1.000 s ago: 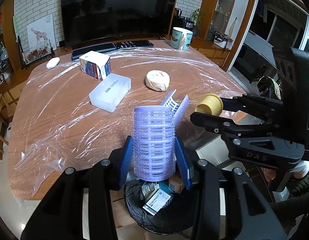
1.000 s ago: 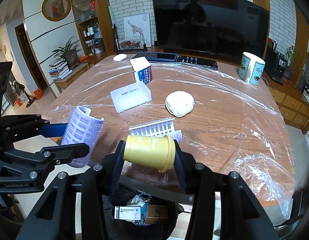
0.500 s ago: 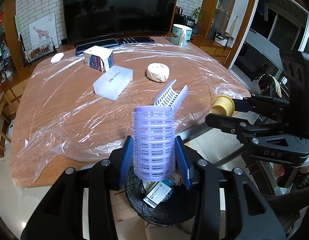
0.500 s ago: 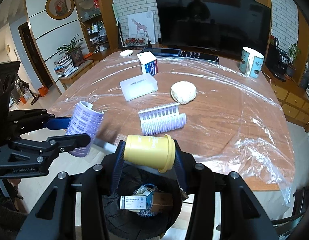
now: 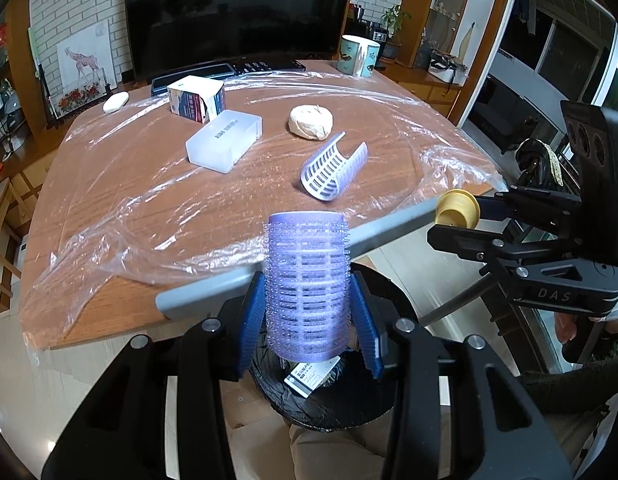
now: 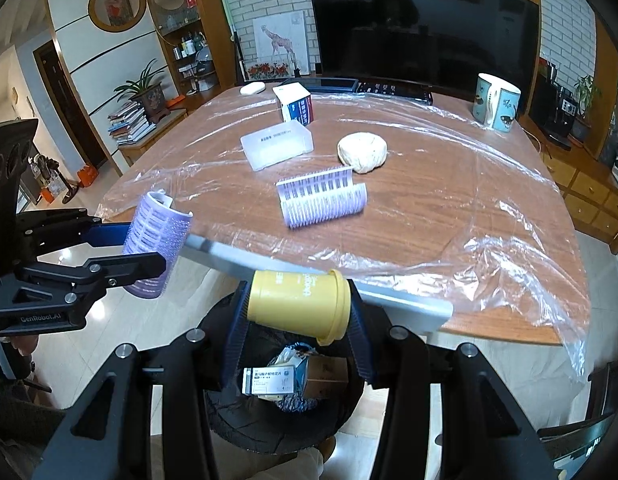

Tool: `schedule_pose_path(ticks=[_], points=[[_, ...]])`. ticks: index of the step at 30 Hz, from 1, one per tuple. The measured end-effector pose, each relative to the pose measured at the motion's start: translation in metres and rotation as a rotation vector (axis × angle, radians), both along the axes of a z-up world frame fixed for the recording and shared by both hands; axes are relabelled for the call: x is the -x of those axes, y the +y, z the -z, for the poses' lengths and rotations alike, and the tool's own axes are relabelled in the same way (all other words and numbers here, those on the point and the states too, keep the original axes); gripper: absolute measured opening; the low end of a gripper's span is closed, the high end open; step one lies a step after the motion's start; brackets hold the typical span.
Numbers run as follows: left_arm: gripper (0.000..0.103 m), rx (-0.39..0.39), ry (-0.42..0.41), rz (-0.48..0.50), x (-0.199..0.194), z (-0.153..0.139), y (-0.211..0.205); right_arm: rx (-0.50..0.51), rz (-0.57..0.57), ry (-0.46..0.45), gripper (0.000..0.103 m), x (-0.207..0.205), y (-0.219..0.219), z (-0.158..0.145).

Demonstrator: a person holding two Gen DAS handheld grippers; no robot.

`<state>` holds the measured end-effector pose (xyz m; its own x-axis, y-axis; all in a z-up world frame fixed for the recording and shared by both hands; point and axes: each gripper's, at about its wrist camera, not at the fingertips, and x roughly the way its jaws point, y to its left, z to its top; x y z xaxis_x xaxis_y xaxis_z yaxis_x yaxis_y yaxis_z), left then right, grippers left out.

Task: Collect trash
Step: 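Carry the purple roller and yellow cup off the table toward the bin, then lower the purple roller and yellow cup over the bin opening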

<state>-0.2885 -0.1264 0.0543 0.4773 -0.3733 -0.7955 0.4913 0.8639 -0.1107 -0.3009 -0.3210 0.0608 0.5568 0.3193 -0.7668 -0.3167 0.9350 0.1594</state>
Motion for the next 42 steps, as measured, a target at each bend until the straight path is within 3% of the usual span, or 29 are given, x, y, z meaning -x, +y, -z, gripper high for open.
schedule_pose_path(ticks=[42], points=[[0.044,-0.11,0.125,0.008,0.017,0.063,-0.003,0.055,-0.041,0.147,0.045,0.014,0.009,0.062]])
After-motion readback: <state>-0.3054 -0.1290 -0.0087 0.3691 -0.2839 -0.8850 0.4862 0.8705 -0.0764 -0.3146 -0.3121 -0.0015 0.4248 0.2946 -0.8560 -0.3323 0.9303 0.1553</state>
